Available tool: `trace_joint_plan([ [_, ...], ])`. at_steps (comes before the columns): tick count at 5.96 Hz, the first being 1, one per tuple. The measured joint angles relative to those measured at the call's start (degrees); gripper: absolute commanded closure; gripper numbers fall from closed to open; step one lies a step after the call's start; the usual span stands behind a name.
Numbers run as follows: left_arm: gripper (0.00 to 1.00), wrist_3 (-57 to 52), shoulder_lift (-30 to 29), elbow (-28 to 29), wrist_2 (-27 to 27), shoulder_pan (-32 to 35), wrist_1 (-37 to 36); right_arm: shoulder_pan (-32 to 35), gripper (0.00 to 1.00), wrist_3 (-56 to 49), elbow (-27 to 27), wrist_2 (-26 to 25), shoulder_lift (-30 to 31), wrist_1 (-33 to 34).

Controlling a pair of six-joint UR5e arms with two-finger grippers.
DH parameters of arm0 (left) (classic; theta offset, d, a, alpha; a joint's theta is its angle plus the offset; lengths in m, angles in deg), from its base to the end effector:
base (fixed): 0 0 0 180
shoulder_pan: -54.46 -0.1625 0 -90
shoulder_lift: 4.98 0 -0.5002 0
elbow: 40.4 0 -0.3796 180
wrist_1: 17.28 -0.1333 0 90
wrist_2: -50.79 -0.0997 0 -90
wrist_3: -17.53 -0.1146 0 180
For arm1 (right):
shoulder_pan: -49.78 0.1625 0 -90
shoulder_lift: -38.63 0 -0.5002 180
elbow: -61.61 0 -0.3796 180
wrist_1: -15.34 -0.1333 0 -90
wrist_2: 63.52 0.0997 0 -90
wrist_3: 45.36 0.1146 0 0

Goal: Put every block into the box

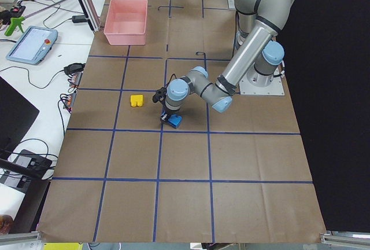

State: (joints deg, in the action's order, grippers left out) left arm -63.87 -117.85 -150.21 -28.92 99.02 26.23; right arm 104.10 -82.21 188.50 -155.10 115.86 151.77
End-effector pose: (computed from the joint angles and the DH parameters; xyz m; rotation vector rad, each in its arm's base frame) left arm 0.3057 -0.5168 0.2602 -0.9678 -2.9519 0.2964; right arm -0.1564 -0.4409 0.2410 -0.0332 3.1288 0.0967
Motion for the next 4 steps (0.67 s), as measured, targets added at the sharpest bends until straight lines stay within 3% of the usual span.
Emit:
trace_joint_plan([
  [3, 0.84, 6.9, 3.7, 17.0, -1.8, 5.7, 21.6, 0.0, 0.43, -0.1, 0.2, -0.3, 0.2, 0.0],
  [4, 0.84, 12.1, 3.2, 21.7, -2.3, 9.9, 25.2, 0.0, 0.54, 0.0, 0.0, -0.3, 0.2, 0.0],
])
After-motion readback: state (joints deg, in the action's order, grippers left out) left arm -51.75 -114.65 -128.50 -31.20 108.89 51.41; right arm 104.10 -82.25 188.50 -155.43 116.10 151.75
